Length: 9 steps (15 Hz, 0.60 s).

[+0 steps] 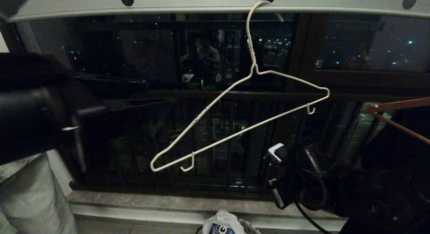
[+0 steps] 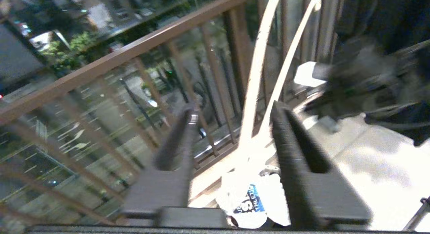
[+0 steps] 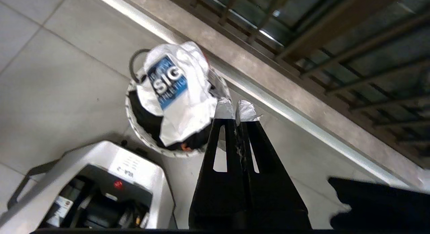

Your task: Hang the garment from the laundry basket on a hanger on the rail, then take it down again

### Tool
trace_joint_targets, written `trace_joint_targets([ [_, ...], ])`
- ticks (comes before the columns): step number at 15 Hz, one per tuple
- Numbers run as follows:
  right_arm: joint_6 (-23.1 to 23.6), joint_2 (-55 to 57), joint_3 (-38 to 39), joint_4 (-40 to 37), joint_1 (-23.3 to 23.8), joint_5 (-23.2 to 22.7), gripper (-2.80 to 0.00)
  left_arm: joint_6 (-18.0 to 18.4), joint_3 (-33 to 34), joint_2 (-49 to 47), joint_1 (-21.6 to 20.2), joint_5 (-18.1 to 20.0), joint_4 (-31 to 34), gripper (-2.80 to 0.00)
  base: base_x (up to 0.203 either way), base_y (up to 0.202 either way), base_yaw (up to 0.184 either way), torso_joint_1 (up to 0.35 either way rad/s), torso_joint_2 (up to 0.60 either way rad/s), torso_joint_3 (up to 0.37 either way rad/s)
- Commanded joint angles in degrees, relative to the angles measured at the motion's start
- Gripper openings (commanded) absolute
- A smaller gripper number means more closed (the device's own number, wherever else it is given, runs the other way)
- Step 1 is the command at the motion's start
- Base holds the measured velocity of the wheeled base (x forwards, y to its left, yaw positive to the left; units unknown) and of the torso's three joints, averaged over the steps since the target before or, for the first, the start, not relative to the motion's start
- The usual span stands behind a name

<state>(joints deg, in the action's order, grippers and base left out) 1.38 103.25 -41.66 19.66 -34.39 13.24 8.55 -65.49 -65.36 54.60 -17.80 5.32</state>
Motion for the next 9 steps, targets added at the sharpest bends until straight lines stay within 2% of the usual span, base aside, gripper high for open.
trace_joint_targets([
  [1, 0.0, -8.2, 4.6, -0.1, 0.0, 0.4, -2.8, -0.1, 5.7, 10.0, -1.9, -0.2, 0.0, -2.8, 0.0, 0.0, 0.0, 0.0, 0.0, 0.0],
  [3, 0.0, -17.4, 8.6, -0.7, 0.0, 1.4, -2.8, -0.3, 11.1, 14.4, -5.7, -0.3, -0.4, -2.8, 0.0, 0.0, 0.0, 0.0, 0.0, 0.0],
  [6, 0.1, -32.6, 12.9, -3.6, 0.0, 3.4, -2.8, -3.1, 16.0, 19.6, -14.2, -0.3, -0.5, -2.8, 0.0, 0.0, 0.0, 0.0, 0.0, 0.0],
  [9, 0.1, -51.8, 11.9, -14.3, 0.1, 4.9, -2.8, -3.9, 22.2, 26.2, -24.1, 0.2, -0.6, -2.8, 0.0, 0.0, 0.0, 0.0, 0.0, 0.0],
])
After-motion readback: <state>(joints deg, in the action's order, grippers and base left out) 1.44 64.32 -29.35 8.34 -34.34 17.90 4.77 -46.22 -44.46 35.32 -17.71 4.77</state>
